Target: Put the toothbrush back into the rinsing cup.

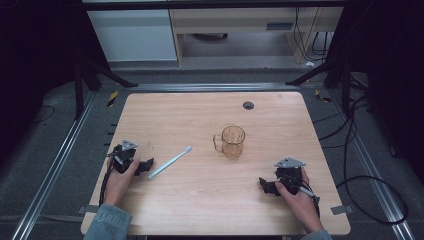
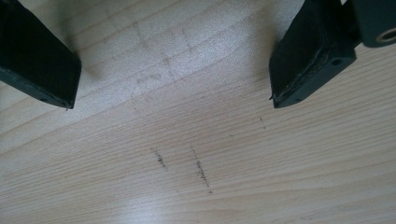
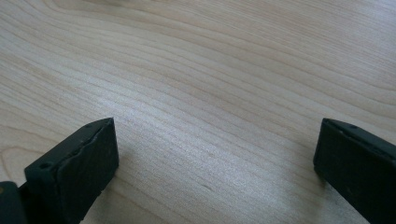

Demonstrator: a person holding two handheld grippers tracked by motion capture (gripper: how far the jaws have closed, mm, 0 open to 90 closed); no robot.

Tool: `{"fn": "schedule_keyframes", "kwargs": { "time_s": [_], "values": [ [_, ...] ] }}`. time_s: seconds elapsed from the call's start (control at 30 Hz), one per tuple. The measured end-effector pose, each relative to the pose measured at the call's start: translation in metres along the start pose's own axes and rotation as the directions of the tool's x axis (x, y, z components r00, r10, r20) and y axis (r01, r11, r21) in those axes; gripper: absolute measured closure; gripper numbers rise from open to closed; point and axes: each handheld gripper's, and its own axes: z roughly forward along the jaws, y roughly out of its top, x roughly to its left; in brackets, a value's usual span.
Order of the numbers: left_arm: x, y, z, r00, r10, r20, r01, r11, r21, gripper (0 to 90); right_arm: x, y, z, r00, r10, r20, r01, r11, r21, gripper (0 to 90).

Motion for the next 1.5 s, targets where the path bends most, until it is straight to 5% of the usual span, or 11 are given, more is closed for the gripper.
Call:
{"fn": "schedule_keyframes", "kwargs": {
  "time_s": [0.37,0.63,0.87,1.0,1.17,1.23,1.33,1.37,1.4,1.5],
  "values": [
    [-0.011,0.009,-0.017,0.9993,0.035,0.017,-0.034,0.9988,-0.034,4.7,0.0,0.0,0.0,1.0,0.0,0.0,0.0,1.0,0.0,0.4],
    [-0.03,0.023,-0.04,0.992,0.117,0.049,-0.116,0.9931,-0.017,5.6,0.0,0.0,0.0,1.0,0.0,0.0,0.0,1.0,0.0,0.3],
    [-0.034,0.031,-0.05,0.9865,0.141,0.083,-0.144,0.9889,0.035,6.2,0.0,0.0,0.0,1.0,0.0,0.0,0.0,1.0,0.0,0.4],
    [-0.04,0.042,-0.052,0.978,0.183,0.101,-0.193,0.9755,0.106,6.2,0.0,0.0,0.0,1.0,0.001,0.0,-0.001,1.0,0.0,0.3],
    [-0.042,0.051,-0.05,0.975,0.189,0.117,-0.206,0.9673,0.148,6.4,0.0,0.0,0.0,1.0,0.0,0.0,0.0,1.0,0.0,0.3],
    [-0.044,0.056,-0.05,0.9711,0.208,0.117,-0.226,0.9582,0.175,6.4,0.0,0.0,0.0,1.0,0.0,0.0,0.0,1.0,0.0,0.3],
    [-0.051,0.066,-0.052,0.9581,0.262,0.116,-0.282,0.9347,0.217,6.7,0.0,0.0,0.0,1.0,0.0,0.001,0.0,1.0,0.0,0.3],
    [-0.051,0.066,-0.052,0.9581,0.262,0.116,-0.282,0.9347,0.217,6.7,0.0,0.0,0.0,1.0,0.0,0.001,0.0,1.0,0.0,0.3],
    [-0.052,0.071,-0.052,0.9519,0.28,0.124,-0.303,0.9228,0.238,6.7,0.0,0.0,0.0,1.0,0.001,0.0,-0.001,1.0,0.0,0.3],
    [-0.054,0.075,-0.051,0.9493,0.285,0.132,-0.311,0.9141,0.26,6.7,0.0,0.0,0.0,1.0,0.001,0.0,-0.001,1.0,0.0,0.3]
  ]
}}
